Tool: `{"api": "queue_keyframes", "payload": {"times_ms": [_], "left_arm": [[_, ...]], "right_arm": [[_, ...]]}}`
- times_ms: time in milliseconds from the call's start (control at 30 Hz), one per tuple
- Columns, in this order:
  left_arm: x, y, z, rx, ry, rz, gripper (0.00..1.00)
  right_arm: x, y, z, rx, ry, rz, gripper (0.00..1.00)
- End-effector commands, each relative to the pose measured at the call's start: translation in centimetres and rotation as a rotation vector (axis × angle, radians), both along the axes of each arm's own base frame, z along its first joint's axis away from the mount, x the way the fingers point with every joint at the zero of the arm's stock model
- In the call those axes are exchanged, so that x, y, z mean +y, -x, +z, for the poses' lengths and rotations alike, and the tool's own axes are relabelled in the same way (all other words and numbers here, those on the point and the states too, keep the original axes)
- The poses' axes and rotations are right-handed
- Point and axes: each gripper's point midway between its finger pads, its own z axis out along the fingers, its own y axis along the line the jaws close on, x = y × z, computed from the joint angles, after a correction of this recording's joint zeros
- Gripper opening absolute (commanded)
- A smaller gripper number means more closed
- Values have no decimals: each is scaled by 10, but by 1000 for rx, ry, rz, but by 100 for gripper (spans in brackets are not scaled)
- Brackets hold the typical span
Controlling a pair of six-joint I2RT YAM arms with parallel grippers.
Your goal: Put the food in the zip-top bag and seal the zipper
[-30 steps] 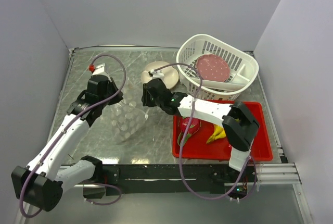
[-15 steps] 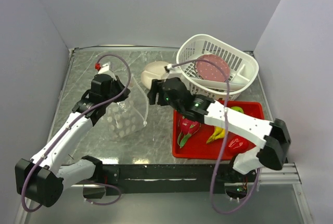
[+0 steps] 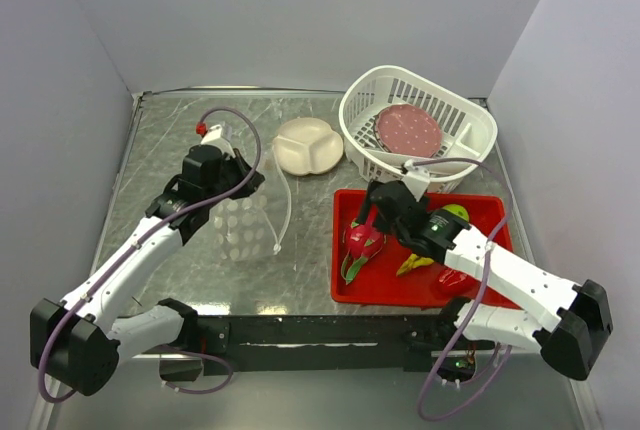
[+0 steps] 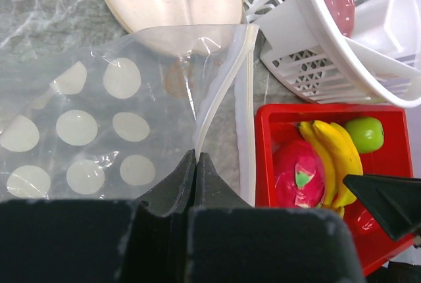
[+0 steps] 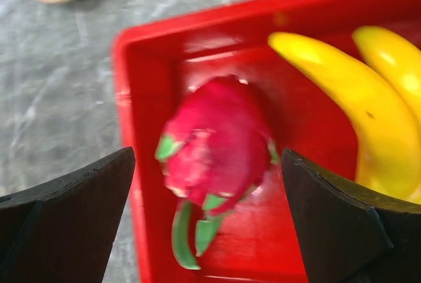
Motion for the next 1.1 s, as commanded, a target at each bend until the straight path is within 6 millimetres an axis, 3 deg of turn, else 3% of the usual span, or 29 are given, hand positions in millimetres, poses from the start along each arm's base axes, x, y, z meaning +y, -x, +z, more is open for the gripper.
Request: {"api": "queue_keyframes", "payload": {"times_ms": [0,133,367,567,867,1000,1067], "left_arm": [[-12,-1,16,-48,36,-34,1],[-13,0,18,-53,36,-37,1],[-17,1,18,-52,40,-42,1],[-17,3,16,-47,31,-43,1],[-16,4,14,-39,21,-39,1],[-15,5,12,-36,18,-37,1],[-15,6,11,-31,17,-36,1]], "right_arm": [[-22,11,-10,33,-26,-95,100],[-28,22,-18,49,-64,-101,100],[-2,22,-24,40,-151,8,100],[5,21,-27,35,-163,38,100],[19,57,-50,148,-127,88,100],[20,72,-58,172,-165,91,89],[24,75,-61,177,-189,101,79]]}}
